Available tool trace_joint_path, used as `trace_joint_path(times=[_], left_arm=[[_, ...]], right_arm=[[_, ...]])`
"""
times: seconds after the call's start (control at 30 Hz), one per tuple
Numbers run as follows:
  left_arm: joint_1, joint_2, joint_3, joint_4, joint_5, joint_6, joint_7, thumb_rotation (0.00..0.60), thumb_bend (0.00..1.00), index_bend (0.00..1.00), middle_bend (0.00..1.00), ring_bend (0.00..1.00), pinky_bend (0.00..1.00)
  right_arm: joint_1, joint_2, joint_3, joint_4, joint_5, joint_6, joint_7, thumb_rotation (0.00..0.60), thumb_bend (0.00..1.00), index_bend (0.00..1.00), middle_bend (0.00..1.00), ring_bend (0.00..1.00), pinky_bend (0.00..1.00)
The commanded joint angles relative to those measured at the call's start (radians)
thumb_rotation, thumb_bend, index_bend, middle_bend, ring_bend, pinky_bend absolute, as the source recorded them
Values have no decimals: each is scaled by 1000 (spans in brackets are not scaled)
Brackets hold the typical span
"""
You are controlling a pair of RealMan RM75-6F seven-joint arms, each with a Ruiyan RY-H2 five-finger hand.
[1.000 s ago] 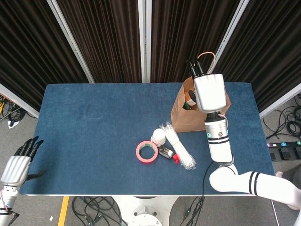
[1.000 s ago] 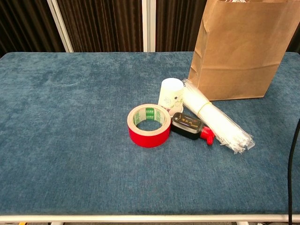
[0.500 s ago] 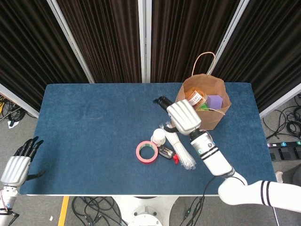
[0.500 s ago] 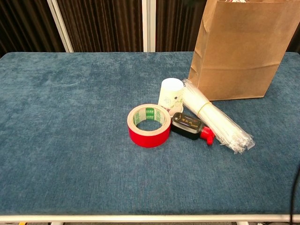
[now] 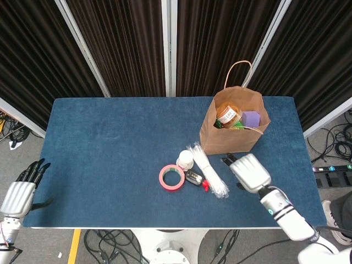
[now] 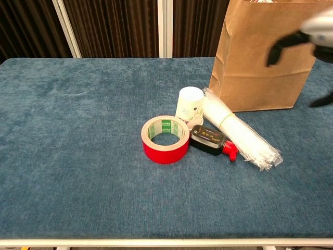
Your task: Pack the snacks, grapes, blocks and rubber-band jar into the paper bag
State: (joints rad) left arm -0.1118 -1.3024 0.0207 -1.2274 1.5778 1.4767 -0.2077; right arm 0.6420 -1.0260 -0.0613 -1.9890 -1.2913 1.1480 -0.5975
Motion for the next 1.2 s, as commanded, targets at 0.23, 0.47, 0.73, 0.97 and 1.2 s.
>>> trace_joint_path(times=[0.23, 0.47, 0.73, 0.97, 1.2], left_arm=[[-20, 11, -13, -62, 16, 6, 43, 600, 108, 123, 103, 20, 210], [-31, 33, -24, -138, 16, 7, 89, 600, 107, 123, 103, 21, 210], [-34, 63, -33, -182, 4, 7, 123, 600, 107, 123, 103, 20, 210], [-40, 65, -36, -190, -5, -7, 136, 600, 107, 124, 103, 21, 210], [-41, 56, -29, -189, -4, -16, 143, 600, 107, 124, 103, 21, 210]], right_arm=[[-304, -110, -70, 340, -235, 381, 158, 600, 0, 274, 270, 850, 885], [-376, -146, -58, 458, -243, 410, 260, 600, 0, 274, 273, 850, 885], [-409, -164, -17, 518, -238, 415, 307, 600, 0, 276, 273, 831, 869], [-428, -163, 6, 521, -240, 409, 305, 600, 0, 276, 258, 313, 329], [-443, -151, 31, 510, -224, 390, 318, 600, 0, 271, 192, 101, 69]])
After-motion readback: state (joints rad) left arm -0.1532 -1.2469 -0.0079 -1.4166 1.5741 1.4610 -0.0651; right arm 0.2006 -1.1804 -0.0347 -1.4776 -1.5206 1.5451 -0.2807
